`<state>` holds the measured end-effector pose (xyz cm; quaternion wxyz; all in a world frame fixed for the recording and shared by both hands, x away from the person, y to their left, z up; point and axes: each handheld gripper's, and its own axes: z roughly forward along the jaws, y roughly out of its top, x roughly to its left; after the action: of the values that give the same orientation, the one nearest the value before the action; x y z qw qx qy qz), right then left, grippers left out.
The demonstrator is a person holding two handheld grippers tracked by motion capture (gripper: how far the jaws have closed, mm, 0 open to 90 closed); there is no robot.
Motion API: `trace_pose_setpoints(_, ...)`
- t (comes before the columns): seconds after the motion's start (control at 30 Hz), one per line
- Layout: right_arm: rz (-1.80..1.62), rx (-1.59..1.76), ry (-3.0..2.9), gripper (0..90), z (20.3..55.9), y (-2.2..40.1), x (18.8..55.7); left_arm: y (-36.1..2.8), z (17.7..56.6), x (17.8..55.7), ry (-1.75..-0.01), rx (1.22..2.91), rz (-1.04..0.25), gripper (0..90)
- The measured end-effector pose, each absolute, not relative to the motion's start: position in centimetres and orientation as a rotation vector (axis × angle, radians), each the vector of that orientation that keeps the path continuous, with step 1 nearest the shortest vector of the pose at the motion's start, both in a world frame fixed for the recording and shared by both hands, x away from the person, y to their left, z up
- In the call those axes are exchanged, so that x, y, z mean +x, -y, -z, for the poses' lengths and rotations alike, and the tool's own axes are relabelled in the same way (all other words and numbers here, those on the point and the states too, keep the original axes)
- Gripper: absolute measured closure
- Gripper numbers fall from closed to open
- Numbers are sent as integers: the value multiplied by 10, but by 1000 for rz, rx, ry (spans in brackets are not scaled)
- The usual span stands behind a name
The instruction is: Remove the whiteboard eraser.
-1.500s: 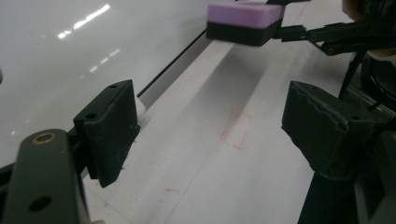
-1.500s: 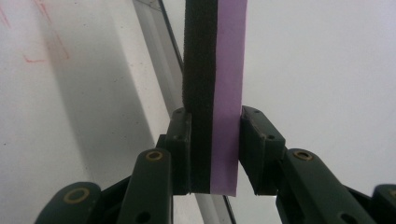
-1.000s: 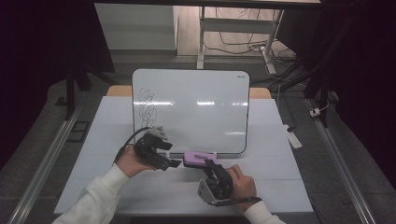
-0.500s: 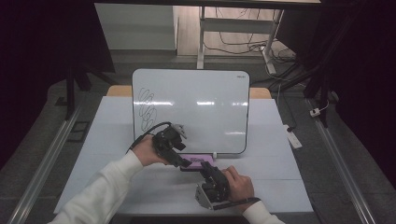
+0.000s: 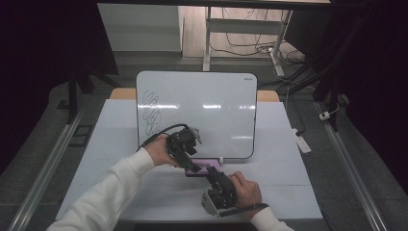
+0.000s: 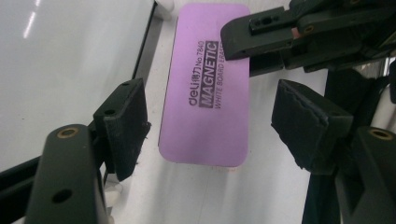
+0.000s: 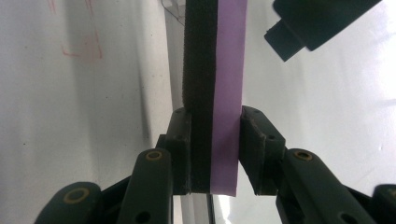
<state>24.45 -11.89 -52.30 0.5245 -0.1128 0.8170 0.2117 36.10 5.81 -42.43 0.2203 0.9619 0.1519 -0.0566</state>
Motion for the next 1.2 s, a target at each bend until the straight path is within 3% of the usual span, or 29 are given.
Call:
trace_pose_setpoints(0.57, -494, -296, -1950, 653, 523, 119, 244, -32, 433, 376, -371, 2822, 282, 309)
trace_pose_setpoints(0.8, -491, -310, -1940, 653, 523, 119, 244, -27, 441, 379, -349, 2843, 329, 395)
trace_pose_setpoints(1.2, -498, -334, -1949, 653, 524, 119, 243, -23, 448, 376, -321, 2885, 328, 401)
